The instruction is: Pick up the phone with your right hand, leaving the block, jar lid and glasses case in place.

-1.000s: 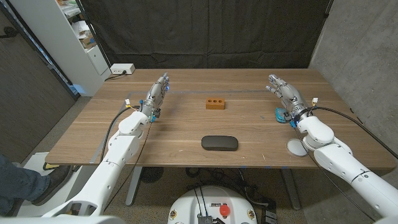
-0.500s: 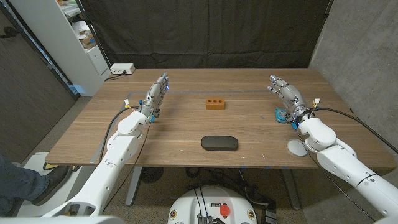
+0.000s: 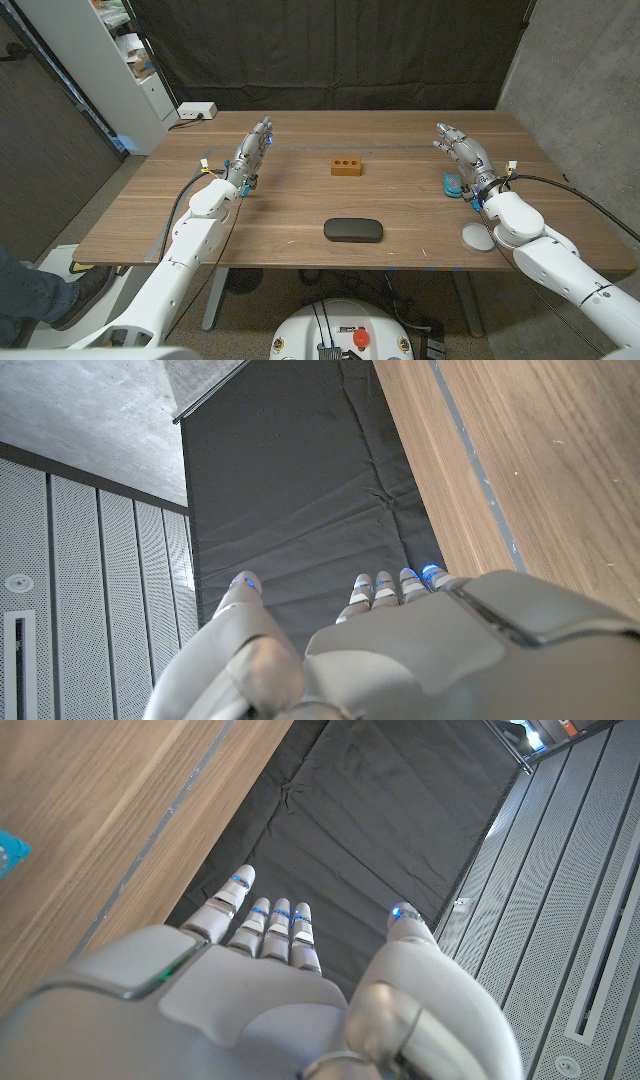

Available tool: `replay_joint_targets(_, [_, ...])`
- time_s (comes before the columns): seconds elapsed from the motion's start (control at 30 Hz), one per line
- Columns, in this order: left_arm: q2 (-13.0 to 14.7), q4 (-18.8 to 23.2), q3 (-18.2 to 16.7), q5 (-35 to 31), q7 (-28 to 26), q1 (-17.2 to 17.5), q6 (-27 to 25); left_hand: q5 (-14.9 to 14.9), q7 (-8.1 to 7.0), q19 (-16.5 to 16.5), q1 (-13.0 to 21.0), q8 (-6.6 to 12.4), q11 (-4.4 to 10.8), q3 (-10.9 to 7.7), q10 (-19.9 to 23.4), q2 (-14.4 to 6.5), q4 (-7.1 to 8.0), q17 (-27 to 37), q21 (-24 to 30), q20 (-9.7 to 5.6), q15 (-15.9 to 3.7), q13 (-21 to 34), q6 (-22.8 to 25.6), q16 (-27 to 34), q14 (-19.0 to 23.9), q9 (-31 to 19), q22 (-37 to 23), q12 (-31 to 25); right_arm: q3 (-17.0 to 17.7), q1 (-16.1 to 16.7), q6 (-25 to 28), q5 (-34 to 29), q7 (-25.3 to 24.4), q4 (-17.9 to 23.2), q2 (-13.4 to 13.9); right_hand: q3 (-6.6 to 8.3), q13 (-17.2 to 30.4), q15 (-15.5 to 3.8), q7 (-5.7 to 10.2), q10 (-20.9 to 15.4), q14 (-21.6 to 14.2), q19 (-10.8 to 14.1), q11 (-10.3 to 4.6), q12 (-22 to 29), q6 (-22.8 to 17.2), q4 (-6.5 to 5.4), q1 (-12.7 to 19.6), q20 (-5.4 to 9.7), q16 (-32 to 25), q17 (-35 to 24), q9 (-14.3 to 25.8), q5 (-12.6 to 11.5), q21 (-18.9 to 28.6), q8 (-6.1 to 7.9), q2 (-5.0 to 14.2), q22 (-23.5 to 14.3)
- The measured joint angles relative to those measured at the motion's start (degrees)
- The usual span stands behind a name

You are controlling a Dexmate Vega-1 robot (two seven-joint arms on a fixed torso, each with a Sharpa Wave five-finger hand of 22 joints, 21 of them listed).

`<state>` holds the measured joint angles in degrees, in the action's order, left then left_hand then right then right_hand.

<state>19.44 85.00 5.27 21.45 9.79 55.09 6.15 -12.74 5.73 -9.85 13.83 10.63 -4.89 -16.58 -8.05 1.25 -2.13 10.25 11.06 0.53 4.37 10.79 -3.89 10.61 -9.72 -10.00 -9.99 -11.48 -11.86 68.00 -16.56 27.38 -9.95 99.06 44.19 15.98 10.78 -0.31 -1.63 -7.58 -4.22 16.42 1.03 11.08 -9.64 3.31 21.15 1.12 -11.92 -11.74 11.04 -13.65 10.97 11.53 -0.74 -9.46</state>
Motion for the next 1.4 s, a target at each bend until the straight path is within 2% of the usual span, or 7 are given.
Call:
replay_joint_targets(0.5, [0.3,1.1,0.0,-0.1,-0.8,0.5,-0.6,0.0,0.0,0.0,0.0,0.0,0.08,0.24,-0.1,0.0,-0.24,0.0,0.0,0.0,0.0,0.0,0.0,0.0,0.0,0.0,0.0,0.0,0.9,1.9,-0.3,-1.6,-1.4,1.6,0.7,0.0,0.0,-0.21,0.04,-0.3,-0.2,0.2,-0.31,0.0,0.0,0.0,0.0,0.21,0.0,0.2,0.0,0.0,0.0,0.0,0.0,0.0])
replay_joint_targets(1.4, [0.6,3.0,0.0,0.1,-1.3,1.4,-0.9,0.0,0.0,0.0,-0.2,0.0,0.38,0.24,-0.4,-0.2,-0.24,0.0,0.0,0.44,0.0,0.0,0.0,0.0,0.0,0.0,0.0,0.0,2.9,5.8,6.5,-7.8,-7.8,7.3,3.4,0.01,0.0,-0.42,0.61,-0.7,-0.4,0.2,-0.72,0.0,-0.6,0.48,0.3,0.22,0.0,0.3,0.0,0.0,0.0,0.0,0.31,0.0])
